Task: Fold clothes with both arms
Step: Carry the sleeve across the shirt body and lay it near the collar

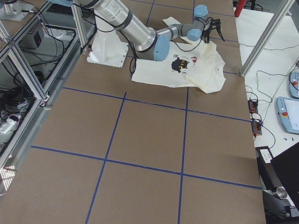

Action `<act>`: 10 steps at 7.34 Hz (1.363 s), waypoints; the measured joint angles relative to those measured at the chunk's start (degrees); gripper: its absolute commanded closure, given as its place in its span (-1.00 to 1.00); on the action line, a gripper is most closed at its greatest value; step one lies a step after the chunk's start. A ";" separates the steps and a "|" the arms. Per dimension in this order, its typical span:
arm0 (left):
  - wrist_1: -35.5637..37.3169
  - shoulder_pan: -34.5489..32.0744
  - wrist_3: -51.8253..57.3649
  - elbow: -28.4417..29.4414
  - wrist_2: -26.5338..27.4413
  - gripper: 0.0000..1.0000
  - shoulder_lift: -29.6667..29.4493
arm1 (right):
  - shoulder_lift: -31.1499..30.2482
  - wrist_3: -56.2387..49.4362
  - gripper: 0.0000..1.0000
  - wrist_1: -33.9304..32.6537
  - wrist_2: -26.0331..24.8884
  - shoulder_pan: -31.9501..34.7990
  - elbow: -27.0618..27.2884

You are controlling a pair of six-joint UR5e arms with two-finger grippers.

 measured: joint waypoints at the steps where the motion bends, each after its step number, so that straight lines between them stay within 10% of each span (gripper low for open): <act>1: 0.00 0.00 -0.02 -0.03 0.00 -1.00 0.00 | 0.30 0.03 1.00 3.34 -0.86 -0.13 -0.83; 4: 0.00 0.00 -0.03 0.02 0.00 -1.00 0.00 | 0.51 0.05 0.73 9.27 -1.66 -1.18 -1.39; 5: 0.00 0.00 -0.05 0.08 0.00 -1.00 -0.01 | 0.55 0.04 -0.98 11.21 -1.71 -1.56 -1.41; 10: 0.00 0.00 -0.12 0.24 0.00 -1.00 -0.23 | 1.15 2.93 -1.00 12.72 -4.14 -3.32 -1.51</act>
